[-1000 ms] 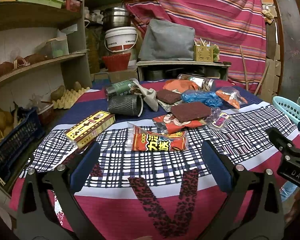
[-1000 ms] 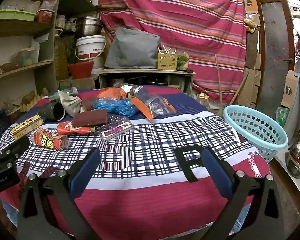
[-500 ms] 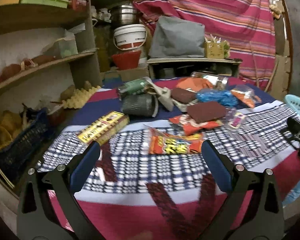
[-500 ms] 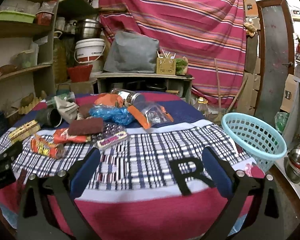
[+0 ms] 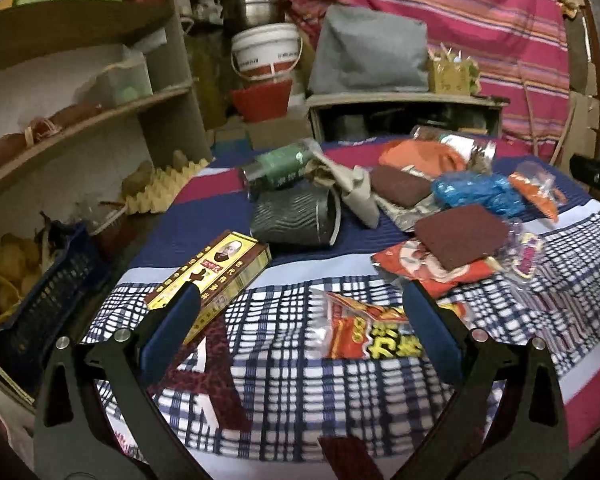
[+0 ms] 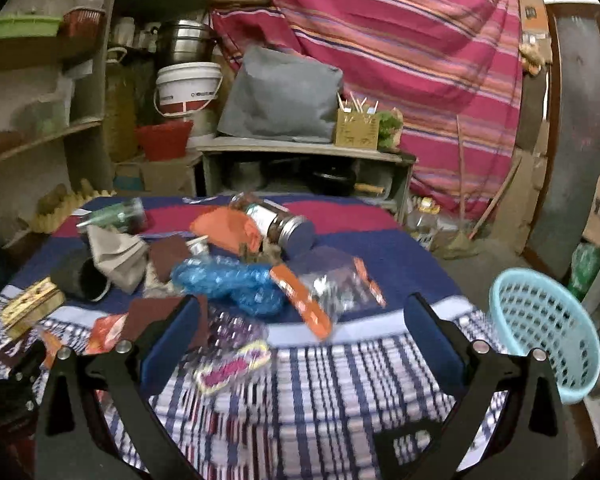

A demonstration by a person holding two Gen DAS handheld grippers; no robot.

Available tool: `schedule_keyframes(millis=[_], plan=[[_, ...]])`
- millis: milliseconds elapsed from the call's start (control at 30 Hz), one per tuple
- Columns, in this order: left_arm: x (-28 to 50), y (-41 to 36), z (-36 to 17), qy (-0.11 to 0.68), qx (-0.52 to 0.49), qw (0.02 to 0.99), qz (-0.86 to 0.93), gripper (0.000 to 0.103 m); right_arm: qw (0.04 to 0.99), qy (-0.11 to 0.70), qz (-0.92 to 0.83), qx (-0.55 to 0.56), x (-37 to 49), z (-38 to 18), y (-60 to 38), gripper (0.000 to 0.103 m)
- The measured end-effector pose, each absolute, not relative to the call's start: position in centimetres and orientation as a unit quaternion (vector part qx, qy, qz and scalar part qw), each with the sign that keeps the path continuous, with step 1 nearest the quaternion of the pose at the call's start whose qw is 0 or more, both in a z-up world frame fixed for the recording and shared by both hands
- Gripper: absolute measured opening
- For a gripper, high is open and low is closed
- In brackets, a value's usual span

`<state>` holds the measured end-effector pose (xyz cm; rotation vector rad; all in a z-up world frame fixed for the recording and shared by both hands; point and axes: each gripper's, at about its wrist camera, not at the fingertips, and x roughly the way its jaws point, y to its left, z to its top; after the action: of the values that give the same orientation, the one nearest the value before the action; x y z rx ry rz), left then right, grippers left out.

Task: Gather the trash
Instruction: 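Grasp the dark ribbed cup with the left tool while the right grasps the maroon pad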

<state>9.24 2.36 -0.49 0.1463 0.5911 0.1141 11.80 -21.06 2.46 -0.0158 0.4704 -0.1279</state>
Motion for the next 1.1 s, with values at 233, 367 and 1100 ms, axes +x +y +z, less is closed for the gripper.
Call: schedule_keyframes(millis=[233, 367, 1100], plan=[[13.8, 5.3, 0.4, 0.308, 0.038, 0.949, 0.064, 0.098, 0.962, 0.268, -0.051, -0.001, 14.9, 1.0, -21.4, 0.099], [16.6, 6.2, 0.9, 0.317, 0.025, 0.946, 0.068, 0.098, 0.962, 0.269, -0.033, 0.025, 15.5, 0.5, -21.7, 0.099], [24.6, 5.3, -2.9, 0.396, 0.047, 0.917, 0.02, 0.077, 0.96, 0.274, -0.049, 0.03, 16.9, -0.5, -23.8, 0.099]])
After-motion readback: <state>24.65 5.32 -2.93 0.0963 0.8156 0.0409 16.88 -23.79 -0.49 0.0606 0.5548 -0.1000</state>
